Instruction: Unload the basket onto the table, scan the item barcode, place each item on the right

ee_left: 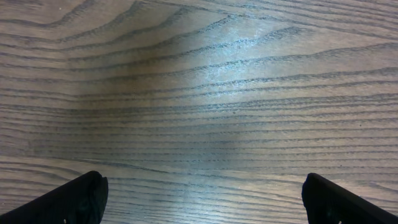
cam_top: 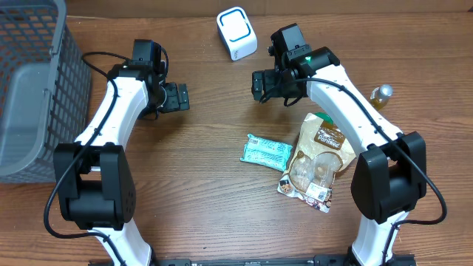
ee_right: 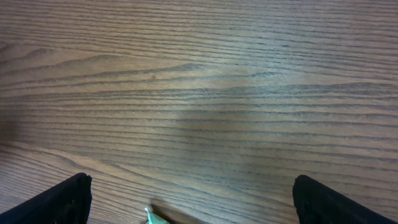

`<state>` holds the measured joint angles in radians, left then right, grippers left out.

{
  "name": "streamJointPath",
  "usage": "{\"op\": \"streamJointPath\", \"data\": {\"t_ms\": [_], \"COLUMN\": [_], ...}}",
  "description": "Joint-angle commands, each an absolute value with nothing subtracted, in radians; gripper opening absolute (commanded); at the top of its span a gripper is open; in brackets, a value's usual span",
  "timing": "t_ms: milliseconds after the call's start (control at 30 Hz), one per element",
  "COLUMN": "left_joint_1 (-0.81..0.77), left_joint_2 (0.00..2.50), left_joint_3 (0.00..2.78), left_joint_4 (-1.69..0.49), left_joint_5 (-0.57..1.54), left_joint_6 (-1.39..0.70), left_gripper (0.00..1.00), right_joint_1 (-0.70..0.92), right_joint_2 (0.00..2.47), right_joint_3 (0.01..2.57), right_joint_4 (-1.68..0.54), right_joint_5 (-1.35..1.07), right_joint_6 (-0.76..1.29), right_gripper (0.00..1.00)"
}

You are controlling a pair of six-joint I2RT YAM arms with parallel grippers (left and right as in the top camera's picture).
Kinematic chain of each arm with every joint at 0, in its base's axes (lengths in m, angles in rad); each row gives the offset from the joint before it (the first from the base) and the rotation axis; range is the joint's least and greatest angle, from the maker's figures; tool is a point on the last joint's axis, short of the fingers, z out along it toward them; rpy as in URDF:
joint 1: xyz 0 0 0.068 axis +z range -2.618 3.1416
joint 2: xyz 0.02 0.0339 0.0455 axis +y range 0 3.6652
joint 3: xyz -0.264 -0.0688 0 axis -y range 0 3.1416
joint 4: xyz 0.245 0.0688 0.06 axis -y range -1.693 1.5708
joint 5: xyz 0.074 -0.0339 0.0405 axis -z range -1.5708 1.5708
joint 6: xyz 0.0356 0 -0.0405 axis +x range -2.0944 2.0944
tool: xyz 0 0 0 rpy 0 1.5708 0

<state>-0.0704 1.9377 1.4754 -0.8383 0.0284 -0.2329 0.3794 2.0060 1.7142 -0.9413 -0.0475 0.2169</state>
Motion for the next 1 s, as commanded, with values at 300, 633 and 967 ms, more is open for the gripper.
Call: {"op": "streamJointPath", "data": {"t_ms": [300, 633, 967], "left_joint_1": [-0.072, -0.072, -0.073], "left_joint_2": [1.950, 1.950, 1.760], "left_joint_3": [1.488, 1.488, 1.488], "left_joint_4": [-0.836, -0.837, -0.837], "left_joint_5": [0.023, 0.023, 0.023], "left_joint_6": [-0.232, -0.232, -0.232], "left_gripper": [1.00, 1.00, 1.00], "right_joint_1": [0.374, 0.374, 0.374], "right_joint_2": [2.006, 2.006, 2.006], "right_joint_3": [1.714, 1.714, 1.714], "right_joint_4": [-0.936, -0.936, -0.936], "right_joint_5": [-0.043, -0.043, -0.043], "right_joint_6": [0.220, 0.220, 0.220], "right_gripper": [1.00, 1.00, 1.00]}}
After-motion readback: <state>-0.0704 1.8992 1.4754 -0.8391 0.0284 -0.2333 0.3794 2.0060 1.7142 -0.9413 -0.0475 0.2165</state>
